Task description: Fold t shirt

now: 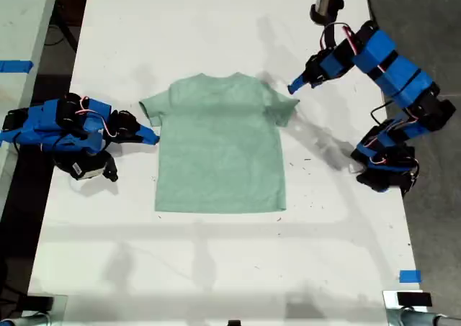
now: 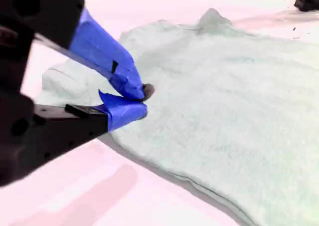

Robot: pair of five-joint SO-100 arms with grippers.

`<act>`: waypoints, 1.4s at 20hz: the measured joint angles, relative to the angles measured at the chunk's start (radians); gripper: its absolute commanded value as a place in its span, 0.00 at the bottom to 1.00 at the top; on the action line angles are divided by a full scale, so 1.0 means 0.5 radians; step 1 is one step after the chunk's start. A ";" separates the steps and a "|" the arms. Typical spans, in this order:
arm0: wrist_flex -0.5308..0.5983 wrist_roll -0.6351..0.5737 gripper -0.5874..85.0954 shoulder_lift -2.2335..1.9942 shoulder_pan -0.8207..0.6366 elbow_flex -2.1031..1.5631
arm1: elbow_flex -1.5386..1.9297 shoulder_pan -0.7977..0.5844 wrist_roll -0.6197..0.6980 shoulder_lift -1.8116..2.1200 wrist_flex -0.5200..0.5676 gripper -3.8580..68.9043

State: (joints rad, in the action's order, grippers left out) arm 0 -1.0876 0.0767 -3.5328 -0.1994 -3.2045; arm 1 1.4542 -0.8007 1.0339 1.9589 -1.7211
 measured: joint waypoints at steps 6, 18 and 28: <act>0.000 0.000 0.01 0.000 0.006 0.000 | -0.067 -0.104 0.129 -0.209 0.058 0.43; 0.000 0.000 0.01 0.000 -0.003 0.000 | 0.607 -0.252 0.233 -0.871 1.212 0.31; 0.000 0.000 0.01 0.000 -0.028 0.000 | 0.383 -0.258 0.230 -0.813 0.571 0.05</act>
State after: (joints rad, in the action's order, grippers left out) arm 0 -1.0876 0.0767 -3.5328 -0.2132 -3.2045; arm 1 1.6460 -0.9296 1.1490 1.5524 -1.4358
